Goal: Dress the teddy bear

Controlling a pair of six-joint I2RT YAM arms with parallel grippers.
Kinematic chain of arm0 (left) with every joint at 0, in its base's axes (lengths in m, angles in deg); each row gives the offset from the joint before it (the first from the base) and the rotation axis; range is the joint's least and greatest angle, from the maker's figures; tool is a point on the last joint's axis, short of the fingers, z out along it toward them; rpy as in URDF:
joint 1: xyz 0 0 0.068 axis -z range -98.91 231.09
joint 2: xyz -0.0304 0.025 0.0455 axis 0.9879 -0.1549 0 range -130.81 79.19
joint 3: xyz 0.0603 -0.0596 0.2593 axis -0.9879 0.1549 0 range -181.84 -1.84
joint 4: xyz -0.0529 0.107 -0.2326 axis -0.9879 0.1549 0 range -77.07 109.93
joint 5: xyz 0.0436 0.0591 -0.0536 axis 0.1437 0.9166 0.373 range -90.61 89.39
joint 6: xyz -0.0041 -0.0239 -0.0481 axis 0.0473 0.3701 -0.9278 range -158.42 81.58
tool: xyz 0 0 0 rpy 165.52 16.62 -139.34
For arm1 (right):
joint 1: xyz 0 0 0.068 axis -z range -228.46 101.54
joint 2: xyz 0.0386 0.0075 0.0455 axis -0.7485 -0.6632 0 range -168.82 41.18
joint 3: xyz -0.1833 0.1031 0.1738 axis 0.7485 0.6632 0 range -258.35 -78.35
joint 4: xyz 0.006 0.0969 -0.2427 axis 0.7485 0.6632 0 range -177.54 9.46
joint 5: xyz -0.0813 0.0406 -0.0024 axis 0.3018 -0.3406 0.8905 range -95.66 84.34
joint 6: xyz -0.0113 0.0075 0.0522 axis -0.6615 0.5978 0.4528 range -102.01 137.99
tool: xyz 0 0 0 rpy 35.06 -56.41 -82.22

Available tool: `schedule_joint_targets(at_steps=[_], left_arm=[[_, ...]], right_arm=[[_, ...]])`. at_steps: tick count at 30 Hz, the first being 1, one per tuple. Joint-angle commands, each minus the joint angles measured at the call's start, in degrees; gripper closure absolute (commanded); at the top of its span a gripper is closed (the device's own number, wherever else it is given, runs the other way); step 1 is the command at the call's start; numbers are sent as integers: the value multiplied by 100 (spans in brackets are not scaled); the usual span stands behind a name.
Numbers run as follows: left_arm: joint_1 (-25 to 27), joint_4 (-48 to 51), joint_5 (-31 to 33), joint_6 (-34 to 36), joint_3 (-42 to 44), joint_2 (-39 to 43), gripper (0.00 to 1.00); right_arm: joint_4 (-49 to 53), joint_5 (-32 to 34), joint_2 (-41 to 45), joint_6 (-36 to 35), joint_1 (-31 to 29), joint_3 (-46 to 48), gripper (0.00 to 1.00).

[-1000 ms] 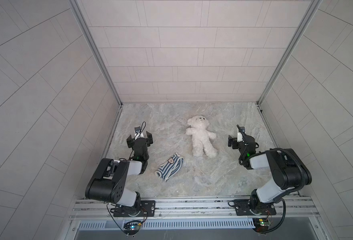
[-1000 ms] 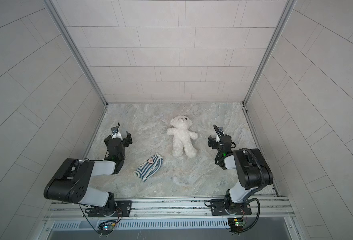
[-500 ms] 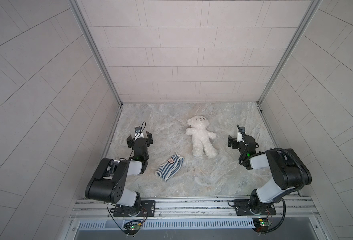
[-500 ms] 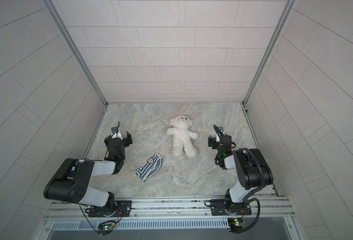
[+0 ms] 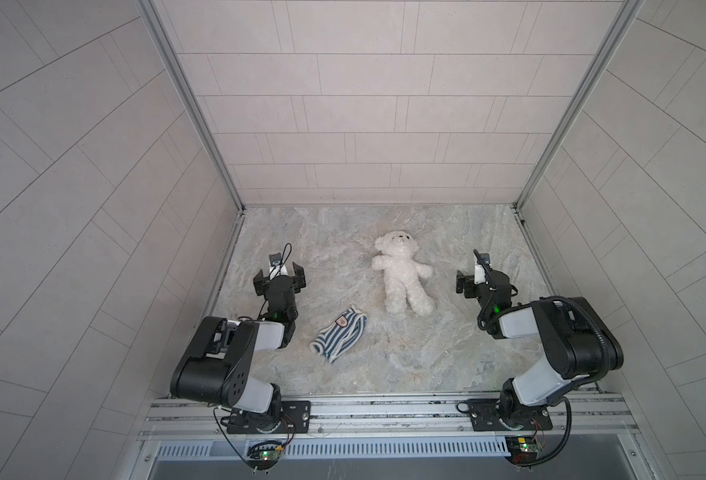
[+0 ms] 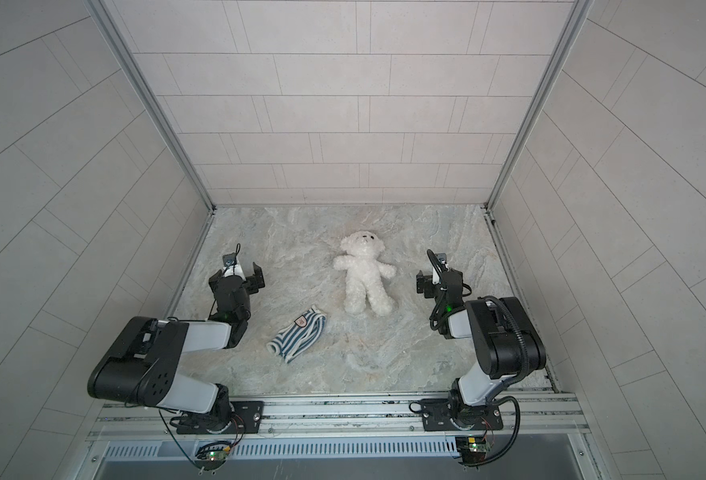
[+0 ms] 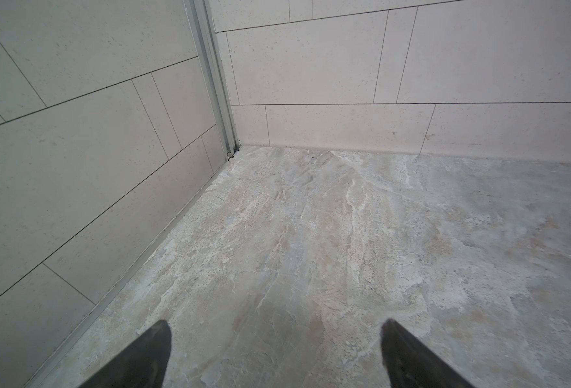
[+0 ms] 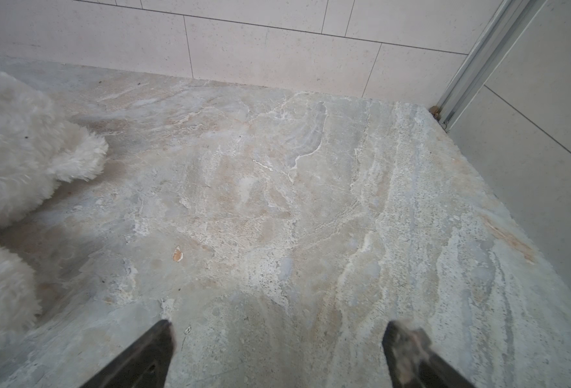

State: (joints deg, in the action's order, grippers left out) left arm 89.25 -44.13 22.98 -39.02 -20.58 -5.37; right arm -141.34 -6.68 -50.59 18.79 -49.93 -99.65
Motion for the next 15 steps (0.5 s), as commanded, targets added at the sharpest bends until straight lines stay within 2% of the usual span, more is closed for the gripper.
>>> schedule_joint_targets(at_steps=[1,15], left_arm=[[-2,-32,4,-56,-51,39,0],[-3,-25,3,-69,-50,31,0]], right_arm=[[-183,-27,71,-122,-11,14,0],[-78,223,71,-49,-19,-39,0]])
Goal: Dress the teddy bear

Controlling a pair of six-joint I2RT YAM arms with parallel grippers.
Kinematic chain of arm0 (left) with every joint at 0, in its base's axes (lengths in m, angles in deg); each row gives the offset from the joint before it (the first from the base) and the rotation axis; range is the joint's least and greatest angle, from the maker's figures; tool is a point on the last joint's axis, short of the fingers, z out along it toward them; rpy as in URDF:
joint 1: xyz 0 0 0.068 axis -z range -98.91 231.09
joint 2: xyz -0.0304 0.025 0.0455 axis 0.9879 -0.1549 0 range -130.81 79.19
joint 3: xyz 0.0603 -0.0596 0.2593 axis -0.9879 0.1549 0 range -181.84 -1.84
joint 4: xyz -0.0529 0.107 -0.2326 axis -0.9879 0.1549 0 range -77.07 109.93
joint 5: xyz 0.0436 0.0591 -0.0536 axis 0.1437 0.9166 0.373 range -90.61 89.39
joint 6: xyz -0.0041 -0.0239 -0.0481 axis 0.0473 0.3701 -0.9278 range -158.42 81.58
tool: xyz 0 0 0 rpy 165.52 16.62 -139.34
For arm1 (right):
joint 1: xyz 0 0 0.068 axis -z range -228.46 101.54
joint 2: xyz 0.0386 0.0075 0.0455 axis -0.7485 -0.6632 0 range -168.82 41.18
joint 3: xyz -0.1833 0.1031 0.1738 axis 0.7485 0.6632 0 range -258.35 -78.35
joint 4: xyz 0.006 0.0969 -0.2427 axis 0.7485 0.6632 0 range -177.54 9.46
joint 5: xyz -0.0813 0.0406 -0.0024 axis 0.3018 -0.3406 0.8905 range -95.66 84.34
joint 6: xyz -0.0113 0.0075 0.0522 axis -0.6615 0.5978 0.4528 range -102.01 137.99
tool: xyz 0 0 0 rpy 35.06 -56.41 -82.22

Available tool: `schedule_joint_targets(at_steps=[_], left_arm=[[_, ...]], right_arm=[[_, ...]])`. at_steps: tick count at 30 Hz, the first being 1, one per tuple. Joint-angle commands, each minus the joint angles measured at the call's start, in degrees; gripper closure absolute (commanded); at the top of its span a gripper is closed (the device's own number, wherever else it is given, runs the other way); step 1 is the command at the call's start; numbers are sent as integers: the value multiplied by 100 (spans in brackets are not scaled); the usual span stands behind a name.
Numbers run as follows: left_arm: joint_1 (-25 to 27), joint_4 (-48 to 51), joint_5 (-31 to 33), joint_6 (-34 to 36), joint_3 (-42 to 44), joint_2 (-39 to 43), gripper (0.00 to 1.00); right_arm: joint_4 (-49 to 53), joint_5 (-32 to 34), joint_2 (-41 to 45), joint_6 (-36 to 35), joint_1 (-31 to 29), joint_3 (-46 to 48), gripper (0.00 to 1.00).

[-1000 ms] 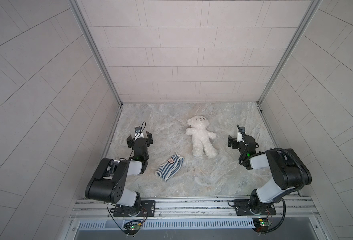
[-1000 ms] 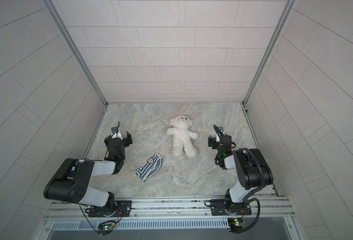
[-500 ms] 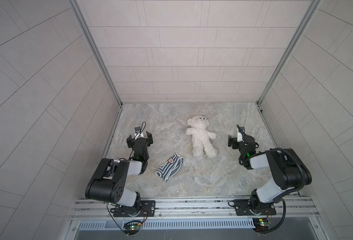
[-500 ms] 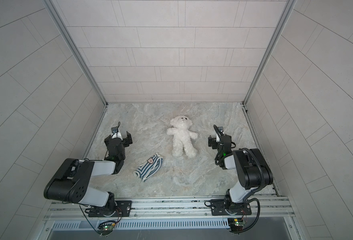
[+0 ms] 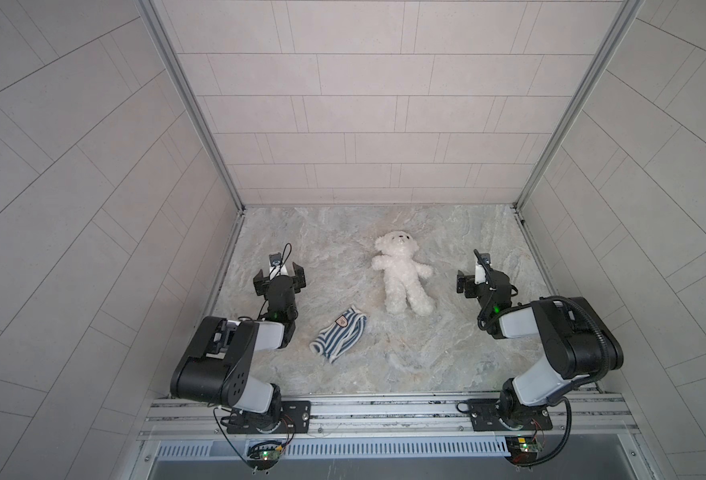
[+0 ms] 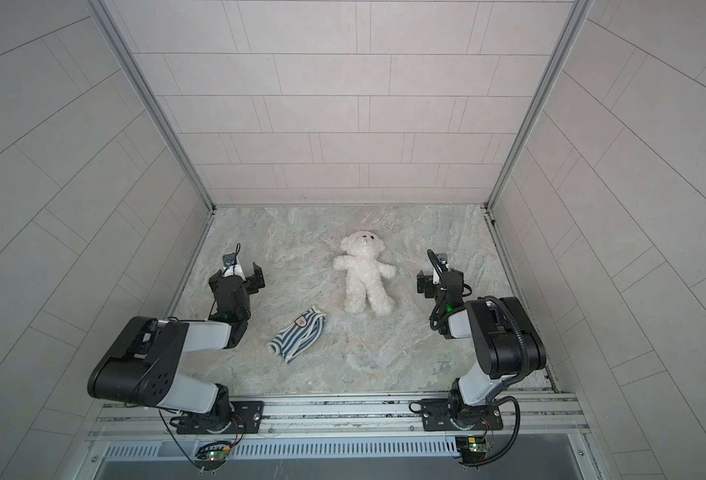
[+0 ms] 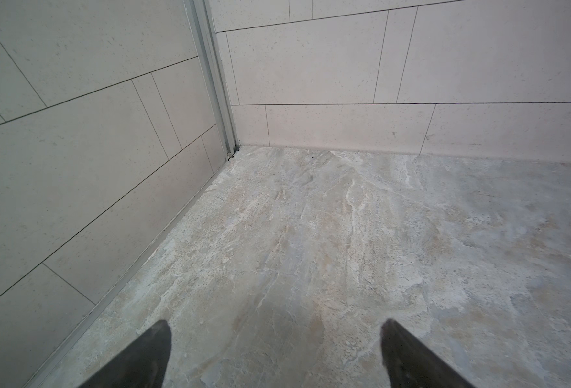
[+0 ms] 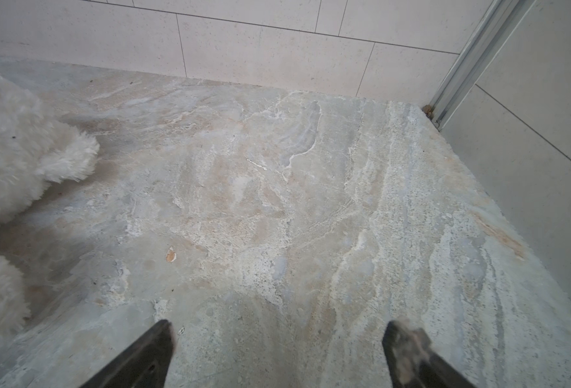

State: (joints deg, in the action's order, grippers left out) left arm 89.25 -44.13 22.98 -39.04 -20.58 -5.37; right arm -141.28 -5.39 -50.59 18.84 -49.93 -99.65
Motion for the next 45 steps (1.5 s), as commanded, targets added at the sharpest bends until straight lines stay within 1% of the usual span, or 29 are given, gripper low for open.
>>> schedule_joint_targets(at_steps=[1,14,17,20,28,30,32,34,36,38,39,40,41,43,45], left_arm=[[-6,-25,3,-61,-58,29,0],[-2,-77,-6,-61,-16,53,0],[-8,-51,24,-76,-24,85,0],[-7,262,12,-78,-114,255,0],[-3,1345,14,-130,-362,898,0],[-5,1946,-47,-253,-530,1153,0],[-1,2827,-129,-394,-874,1374,0],[-8,3551,-418,-457,-1215,1581,0],[-6,4109,-862,-635,-1479,1780,0],[-1,4430,-1266,-974,-1602,2040,0],[5,4610,-1321,-1270,-1655,2155,0],[18,4970,-1328,-1679,-1793,2245,0],[19,5324,-1490,-1986,-1944,2287,0],[25,5927,-1940,-2380,-2247,2305,0],[71,6401,-2401,-2623,-2503,2277,0]], right_arm=[[-72,158,71,-50,-19,-39,1],[-95,286,93,-47,-46,-19,0],[-242,388,121,-46,-72,67,1],[-301,452,242,-25,-72,166,0],[223,534,852,7,-81,181,1],[568,511,1147,53,-91,170,1],[824,463,1470,78,-121,188,1],[1213,462,1860,105,-203,156,1],[1735,554,2270,434,-265,40,0],[2794,836,2645,1135,-280,-293,1],[3339,853,2740,1344,-276,-501,1],[3854,770,2806,1489,-283,-730,1],[4311,655,2813,1597,-311,-929,1],[4980,425,2773,1826,-383,-1269,0],[5340,61,2713,1936,-542,-1515,0]])
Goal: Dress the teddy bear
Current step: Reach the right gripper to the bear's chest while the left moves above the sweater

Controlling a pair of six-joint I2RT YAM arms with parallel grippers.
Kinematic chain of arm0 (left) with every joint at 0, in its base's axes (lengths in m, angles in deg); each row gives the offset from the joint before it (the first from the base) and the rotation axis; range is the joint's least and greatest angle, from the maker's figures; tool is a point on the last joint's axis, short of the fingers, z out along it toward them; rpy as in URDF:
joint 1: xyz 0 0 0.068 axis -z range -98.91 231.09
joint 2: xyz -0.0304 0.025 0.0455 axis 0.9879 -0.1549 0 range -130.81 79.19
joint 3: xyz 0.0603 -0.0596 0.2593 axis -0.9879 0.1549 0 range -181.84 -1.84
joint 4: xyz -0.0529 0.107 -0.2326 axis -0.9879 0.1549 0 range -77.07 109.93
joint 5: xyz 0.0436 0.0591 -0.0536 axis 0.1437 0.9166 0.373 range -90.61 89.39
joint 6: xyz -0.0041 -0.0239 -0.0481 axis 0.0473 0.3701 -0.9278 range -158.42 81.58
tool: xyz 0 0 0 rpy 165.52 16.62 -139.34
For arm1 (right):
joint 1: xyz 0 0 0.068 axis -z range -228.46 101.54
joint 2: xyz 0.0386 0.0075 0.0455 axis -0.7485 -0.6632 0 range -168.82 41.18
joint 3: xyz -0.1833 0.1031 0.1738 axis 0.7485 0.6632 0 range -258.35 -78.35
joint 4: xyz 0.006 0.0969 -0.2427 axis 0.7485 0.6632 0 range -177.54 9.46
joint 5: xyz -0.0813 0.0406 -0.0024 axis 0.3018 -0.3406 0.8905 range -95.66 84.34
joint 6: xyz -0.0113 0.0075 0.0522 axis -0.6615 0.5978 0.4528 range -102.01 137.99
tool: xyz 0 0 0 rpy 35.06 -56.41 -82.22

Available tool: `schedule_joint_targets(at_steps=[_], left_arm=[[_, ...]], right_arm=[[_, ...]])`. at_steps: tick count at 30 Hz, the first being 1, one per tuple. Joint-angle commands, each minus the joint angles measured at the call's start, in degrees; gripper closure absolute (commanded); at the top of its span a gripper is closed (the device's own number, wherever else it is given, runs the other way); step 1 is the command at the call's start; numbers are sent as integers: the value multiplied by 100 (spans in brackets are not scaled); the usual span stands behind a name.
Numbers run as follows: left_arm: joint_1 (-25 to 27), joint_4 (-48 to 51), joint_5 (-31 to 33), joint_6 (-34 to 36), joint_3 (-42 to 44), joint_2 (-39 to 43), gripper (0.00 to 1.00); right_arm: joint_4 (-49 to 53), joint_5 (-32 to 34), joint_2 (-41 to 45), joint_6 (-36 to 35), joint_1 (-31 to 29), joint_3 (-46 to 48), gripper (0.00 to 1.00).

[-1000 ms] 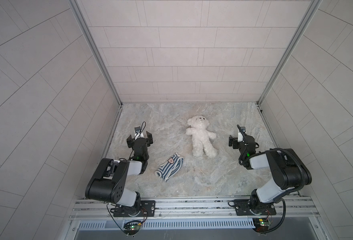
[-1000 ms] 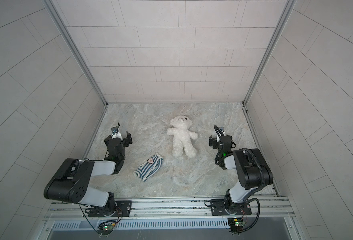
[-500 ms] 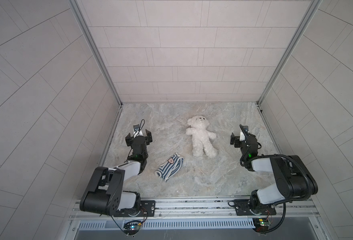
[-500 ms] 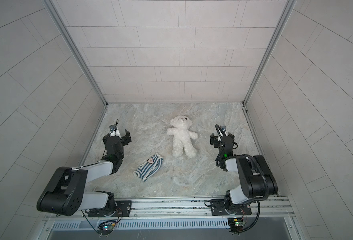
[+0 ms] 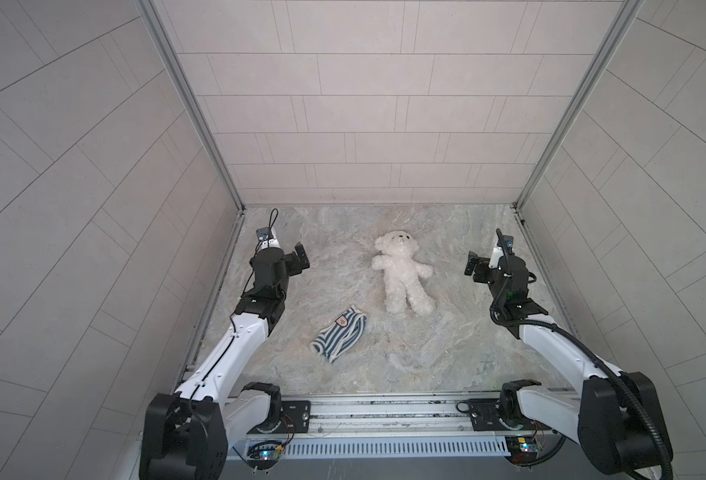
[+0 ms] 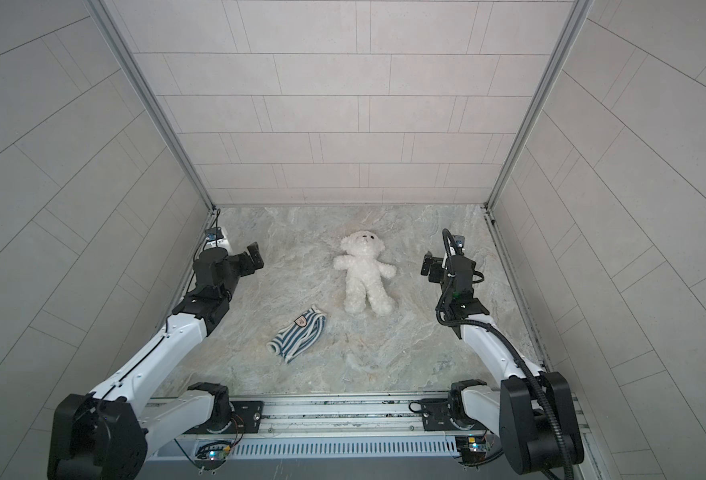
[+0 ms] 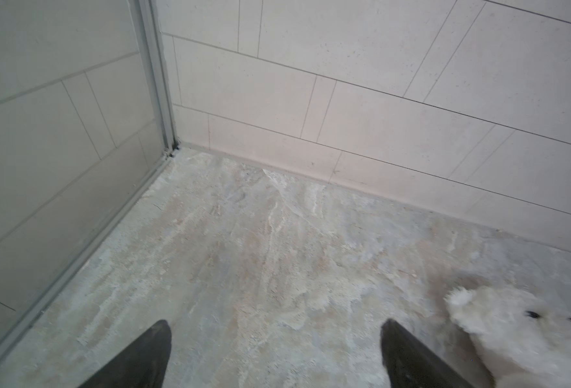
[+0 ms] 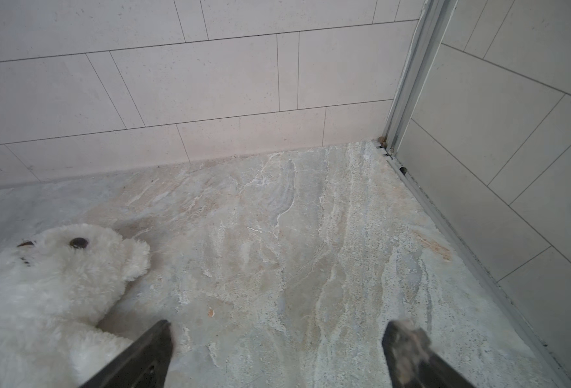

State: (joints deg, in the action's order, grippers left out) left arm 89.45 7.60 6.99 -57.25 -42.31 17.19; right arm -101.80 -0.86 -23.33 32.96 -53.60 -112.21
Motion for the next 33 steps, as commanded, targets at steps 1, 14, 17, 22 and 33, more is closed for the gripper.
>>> schedule_joint_targets(at_steps=[1,14,17,22,33], left_arm=[[52,1383,-1134,-924,-433,21,0],[1046,2102,-2595,-1525,-692,176,0],[1126,1960,-2723,-1618,-510,201,0],[1124,1751,-2740,-1644,-287,268,0],[1131,1333,-2881,-1738,16,364,0]], right_arm=[[1624,-441,-49,530,-340,-430,0],[3173,-1037,-1302,344,-2188,-2008,0],[3308,-1022,-1743,327,-2386,-2374,0],[3507,-888,-2450,280,-2719,-3055,1],[4019,-444,-3702,427,-2843,-4057,3]])
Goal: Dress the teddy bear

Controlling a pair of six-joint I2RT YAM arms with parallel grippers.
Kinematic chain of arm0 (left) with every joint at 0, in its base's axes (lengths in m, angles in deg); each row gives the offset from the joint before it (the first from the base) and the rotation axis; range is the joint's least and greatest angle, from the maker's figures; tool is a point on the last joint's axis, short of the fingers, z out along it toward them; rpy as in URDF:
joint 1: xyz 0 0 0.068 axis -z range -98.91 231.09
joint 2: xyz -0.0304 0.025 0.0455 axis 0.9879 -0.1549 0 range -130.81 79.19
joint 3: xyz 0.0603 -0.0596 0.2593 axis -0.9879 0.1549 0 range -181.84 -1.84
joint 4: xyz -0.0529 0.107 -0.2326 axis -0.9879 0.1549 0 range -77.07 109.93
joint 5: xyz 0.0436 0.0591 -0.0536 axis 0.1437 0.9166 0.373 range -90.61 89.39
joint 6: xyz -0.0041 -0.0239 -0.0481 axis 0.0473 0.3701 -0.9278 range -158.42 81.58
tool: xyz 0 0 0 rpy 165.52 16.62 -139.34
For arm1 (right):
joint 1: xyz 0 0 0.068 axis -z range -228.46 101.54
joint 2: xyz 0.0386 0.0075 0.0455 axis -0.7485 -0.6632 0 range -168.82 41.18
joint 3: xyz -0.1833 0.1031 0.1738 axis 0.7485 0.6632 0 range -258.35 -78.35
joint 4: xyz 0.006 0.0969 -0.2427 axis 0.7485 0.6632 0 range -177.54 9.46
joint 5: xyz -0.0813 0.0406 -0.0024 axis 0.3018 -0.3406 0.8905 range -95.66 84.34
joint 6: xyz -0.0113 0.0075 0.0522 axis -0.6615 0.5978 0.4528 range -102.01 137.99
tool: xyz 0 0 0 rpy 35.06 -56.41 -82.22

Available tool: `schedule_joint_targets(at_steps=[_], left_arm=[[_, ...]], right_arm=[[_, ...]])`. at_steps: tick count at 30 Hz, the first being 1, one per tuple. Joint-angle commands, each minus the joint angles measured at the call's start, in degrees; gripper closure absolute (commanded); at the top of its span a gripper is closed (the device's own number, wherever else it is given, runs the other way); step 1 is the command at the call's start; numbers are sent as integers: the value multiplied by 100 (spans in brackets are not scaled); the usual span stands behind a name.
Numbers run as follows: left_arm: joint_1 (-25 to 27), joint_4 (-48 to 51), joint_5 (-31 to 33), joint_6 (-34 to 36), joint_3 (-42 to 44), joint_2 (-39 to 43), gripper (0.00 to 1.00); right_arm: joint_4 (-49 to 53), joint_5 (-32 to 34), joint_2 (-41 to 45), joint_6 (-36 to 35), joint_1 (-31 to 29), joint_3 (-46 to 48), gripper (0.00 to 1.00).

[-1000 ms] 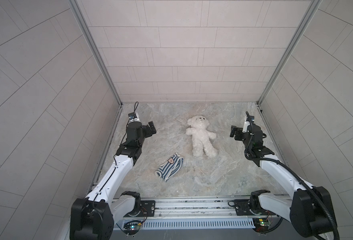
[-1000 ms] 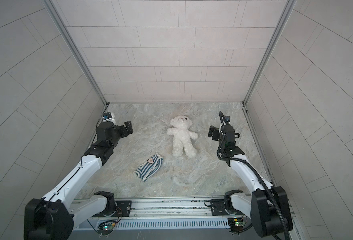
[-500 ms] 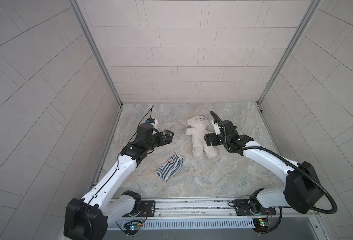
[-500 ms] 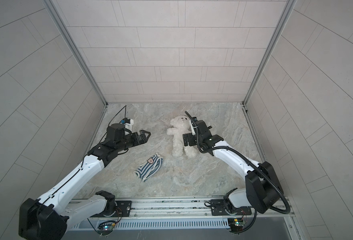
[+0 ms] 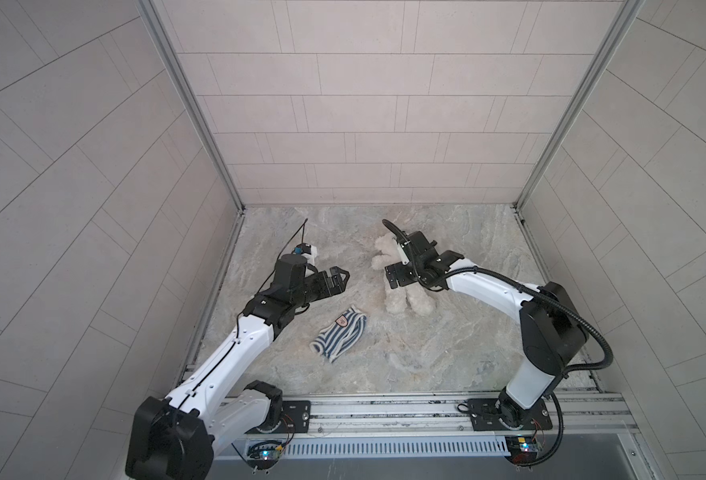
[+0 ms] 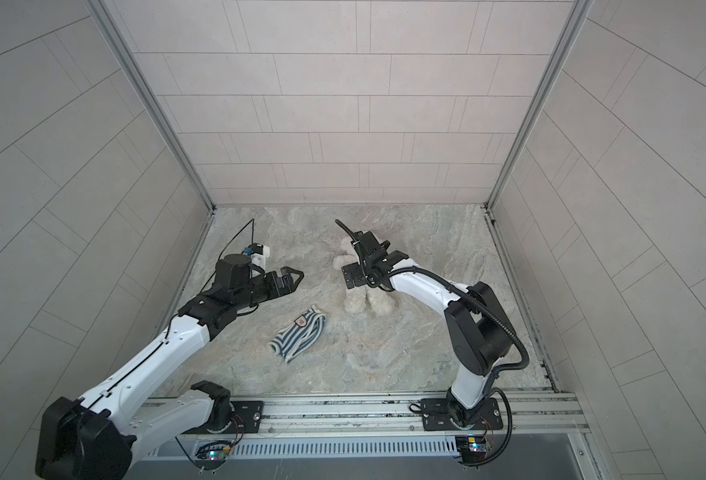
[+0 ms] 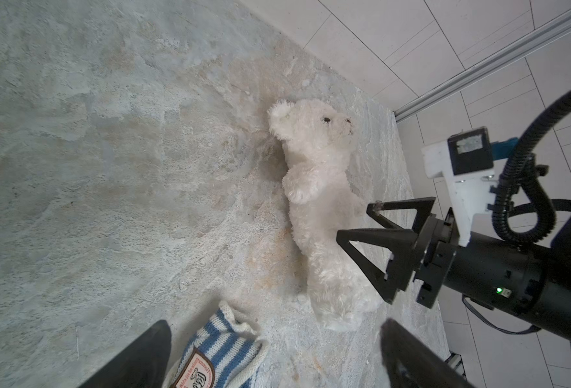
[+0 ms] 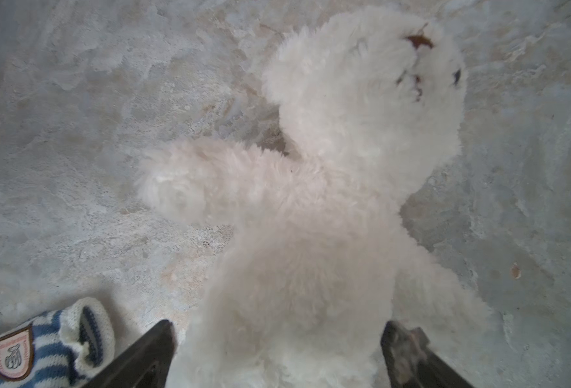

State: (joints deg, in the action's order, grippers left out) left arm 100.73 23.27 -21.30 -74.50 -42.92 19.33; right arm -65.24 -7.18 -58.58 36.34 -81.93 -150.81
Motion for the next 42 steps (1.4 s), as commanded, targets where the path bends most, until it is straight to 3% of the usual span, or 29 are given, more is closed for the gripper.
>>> schedule_joint_targets(at_steps=[1,8,16,22,36,42], left_arm=[[-1,-244,-33,-15,96,150,0],[-4,-340,188,-95,190,148,0],[23,-349,494,-120,250,128,0],[41,-376,635,-154,286,175,0],[42,-476,562,-139,490,323,0],[41,-534,496,-125,567,333,0]], right_arm=[[462,179,-284,58,-16,-283,4],[583,193,-694,99,-28,-338,11],[731,431,-637,-55,-35,-89,38],[784,432,-471,-68,-41,110,53],[1403,617,654,10,-329,1033,56],[1566,416,1404,210,-397,1597,50]])
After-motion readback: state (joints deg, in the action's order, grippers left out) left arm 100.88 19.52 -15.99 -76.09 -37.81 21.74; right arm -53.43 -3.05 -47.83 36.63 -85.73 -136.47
